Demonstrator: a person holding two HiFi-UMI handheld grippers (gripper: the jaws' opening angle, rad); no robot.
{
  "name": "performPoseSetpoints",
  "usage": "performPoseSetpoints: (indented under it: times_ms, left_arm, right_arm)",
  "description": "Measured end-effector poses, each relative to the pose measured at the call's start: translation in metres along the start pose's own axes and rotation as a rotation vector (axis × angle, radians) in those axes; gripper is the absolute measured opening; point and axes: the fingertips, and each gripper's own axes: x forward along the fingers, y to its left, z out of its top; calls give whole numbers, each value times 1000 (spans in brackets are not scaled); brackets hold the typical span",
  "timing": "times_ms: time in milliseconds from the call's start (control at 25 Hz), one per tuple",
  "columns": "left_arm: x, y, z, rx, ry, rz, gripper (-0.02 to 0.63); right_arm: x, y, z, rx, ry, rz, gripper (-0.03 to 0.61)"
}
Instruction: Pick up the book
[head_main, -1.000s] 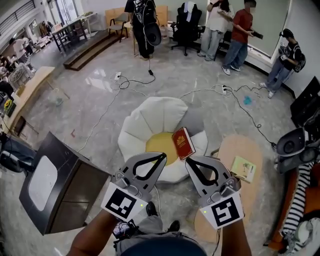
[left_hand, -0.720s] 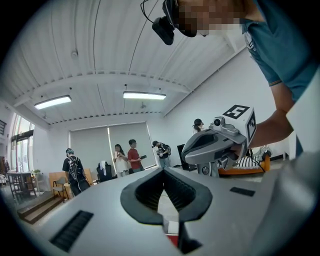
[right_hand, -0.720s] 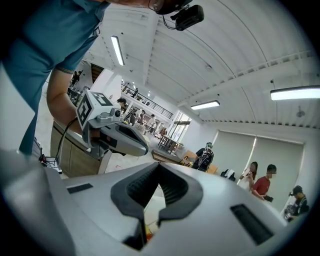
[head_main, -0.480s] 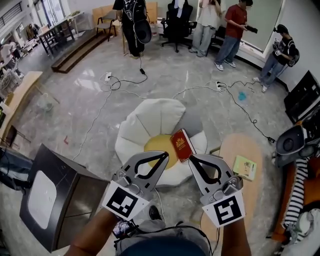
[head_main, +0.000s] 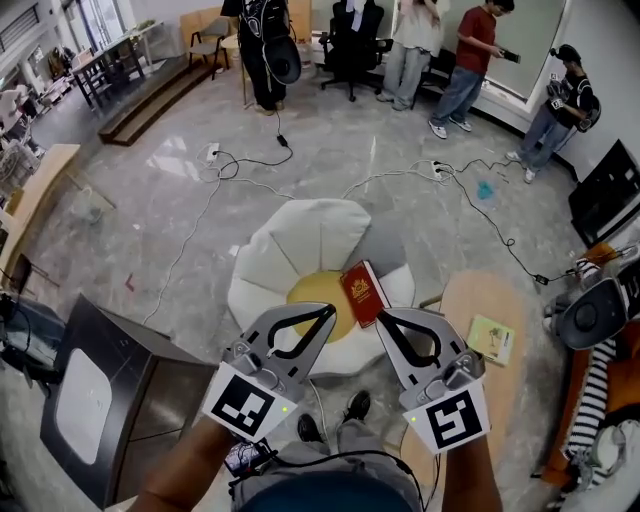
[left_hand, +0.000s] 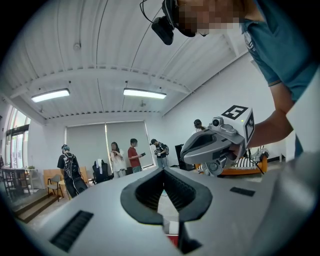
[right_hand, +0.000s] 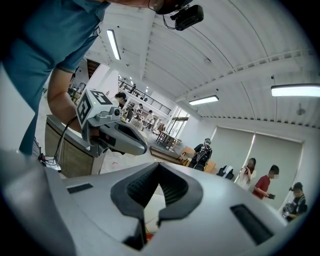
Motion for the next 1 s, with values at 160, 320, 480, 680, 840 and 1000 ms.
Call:
performPoseSetpoints:
  times_ms: [160,320,480,680,840,1000]
  left_arm:
    - [16,7,3,9,12,22,5]
    - [43,13,5,23,27,44,5]
    - [71,12,9,26,40,61,5]
    - [94,13,10,32,60,87,5]
    - [102,19,3,27,76,99,5]
    - [108,28,-6,14,84,98,5]
  right_arm:
    - [5,-14,-8,8,-21,24,12]
    - [8,-37,-19,9,-44,43,12]
    - [8,-59,-32,5,-76,76,12]
    - [10,-77,-49,9,-95,107,12]
    - [18,-84,-58,12,-102,127,12]
    - [30,-87,-68,32,-89,135,12]
